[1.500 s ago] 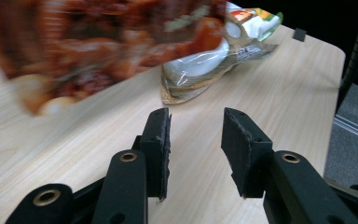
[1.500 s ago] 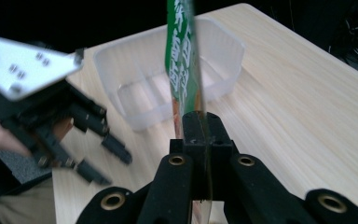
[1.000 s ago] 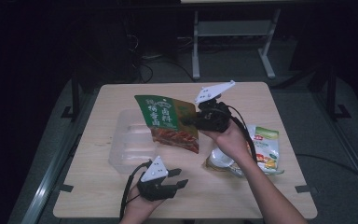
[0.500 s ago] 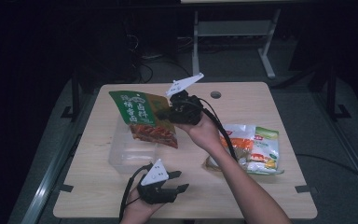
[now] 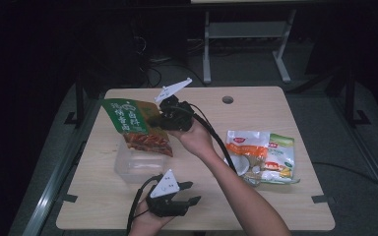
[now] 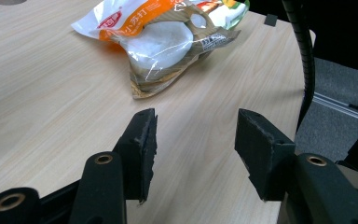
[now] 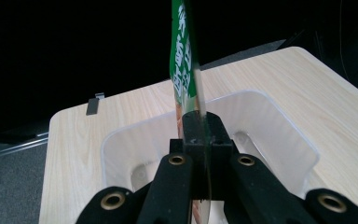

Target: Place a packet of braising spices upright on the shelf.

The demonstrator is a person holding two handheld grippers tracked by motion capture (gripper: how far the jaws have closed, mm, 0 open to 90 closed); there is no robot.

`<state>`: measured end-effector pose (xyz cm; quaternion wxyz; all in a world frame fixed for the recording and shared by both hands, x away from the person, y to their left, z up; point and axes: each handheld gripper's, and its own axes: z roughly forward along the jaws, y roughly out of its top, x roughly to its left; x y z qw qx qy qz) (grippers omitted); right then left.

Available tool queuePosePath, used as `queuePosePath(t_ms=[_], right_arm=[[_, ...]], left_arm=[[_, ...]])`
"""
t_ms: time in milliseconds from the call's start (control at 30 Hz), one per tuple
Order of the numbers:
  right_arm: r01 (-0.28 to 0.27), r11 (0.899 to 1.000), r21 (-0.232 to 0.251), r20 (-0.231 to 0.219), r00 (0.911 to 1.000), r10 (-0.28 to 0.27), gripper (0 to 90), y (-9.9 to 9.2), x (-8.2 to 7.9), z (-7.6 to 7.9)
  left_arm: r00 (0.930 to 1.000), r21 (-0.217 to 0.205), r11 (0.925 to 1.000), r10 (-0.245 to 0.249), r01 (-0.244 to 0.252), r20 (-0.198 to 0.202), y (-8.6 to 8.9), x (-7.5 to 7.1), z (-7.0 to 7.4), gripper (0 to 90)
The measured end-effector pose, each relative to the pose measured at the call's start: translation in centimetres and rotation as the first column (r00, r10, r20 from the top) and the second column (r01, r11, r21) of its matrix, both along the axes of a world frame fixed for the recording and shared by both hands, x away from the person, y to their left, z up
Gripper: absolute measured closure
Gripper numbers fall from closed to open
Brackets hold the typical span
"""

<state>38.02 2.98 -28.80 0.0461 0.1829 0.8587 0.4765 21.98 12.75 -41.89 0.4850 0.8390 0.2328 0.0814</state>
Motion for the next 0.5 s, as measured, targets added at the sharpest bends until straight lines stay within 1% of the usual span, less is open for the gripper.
queuePosePath(t_ms=[67, 100, 200, 367, 433, 500], right_arm=[[-0.002, 1.000, 0.007, -0.008, 1.0000, 0.002, 89.8, 0.4, 0.2, -0.2], [-0.004, 1.000, 0.007, -0.011, 0.9999, 0.004, 89.7, 0.6, 0.4, -0.5], [-0.007, 1.000, 0.007, -0.018, 0.9998, 0.007, 89.7, 0.9, 0.6, -0.8], [-0.014, 1.000, 0.003, -0.039, 0.9991, 0.014, 89.7, 1.5, 1.0, -1.6], [-0.016, 1.000, 0.000, -0.053, 0.9985, 0.016, 89.7, 1.9, 1.2, -2.2], [-0.017, 1.000, 0.005, -0.048, 0.9987, 0.017, 89.8, 2.0, 1.3, -2.5]], left_arm=[[1.0000, 0.000, 1.0000, -0.003, 0.003, 0.003, -0.1, 0.0, 0.0, 47.6], [0.9999, 0.011, 0.9999, -0.011, 0.011, 0.010, 0.0, 0.0, 0.1, 47.5], [0.9998, 0.018, 0.9998, -0.013, 0.013, 0.015, 0.0, 0.0, 0.1, 47.5], [0.9998, 0.014, 0.9998, -0.014, 0.014, 0.015, -0.1, -0.2, 0.0, 47.2], [0.9997, 0.021, 0.9996, -0.021, 0.021, 0.015, -0.1, -0.2, 0.1, 47.2], [0.9997, 0.015, 0.9997, -0.018, 0.018, 0.017, -0.2, -0.2, 0.0, 47.2]])
